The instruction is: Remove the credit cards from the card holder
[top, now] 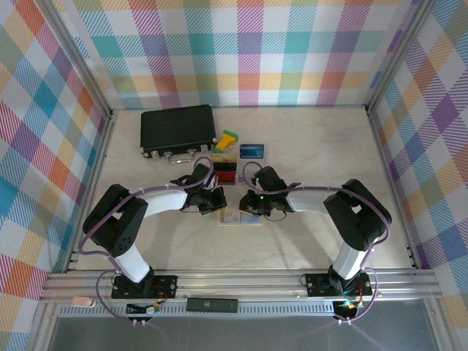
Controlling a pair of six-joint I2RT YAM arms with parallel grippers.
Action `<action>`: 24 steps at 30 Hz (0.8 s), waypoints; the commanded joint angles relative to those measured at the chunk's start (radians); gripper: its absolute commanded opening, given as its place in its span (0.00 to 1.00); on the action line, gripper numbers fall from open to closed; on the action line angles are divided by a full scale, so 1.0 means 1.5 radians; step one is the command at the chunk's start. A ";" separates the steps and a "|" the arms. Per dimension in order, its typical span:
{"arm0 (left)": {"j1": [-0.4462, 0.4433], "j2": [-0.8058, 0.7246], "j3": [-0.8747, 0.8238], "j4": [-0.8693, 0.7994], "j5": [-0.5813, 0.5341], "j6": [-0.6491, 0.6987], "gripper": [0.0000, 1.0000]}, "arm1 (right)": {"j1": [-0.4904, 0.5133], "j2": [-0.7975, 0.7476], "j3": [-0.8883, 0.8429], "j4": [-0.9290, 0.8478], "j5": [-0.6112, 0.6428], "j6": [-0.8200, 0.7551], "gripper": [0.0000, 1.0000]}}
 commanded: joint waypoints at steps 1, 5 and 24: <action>-0.004 0.017 -0.026 -0.040 -0.021 -0.007 0.01 | 0.000 0.015 0.010 0.013 -0.021 0.000 0.17; -0.004 0.015 -0.027 -0.042 -0.021 -0.006 0.01 | 0.000 0.019 0.008 0.009 -0.019 0.003 0.17; -0.004 0.016 -0.028 -0.039 -0.021 -0.009 0.01 | 0.000 0.033 0.015 0.027 -0.032 0.006 0.13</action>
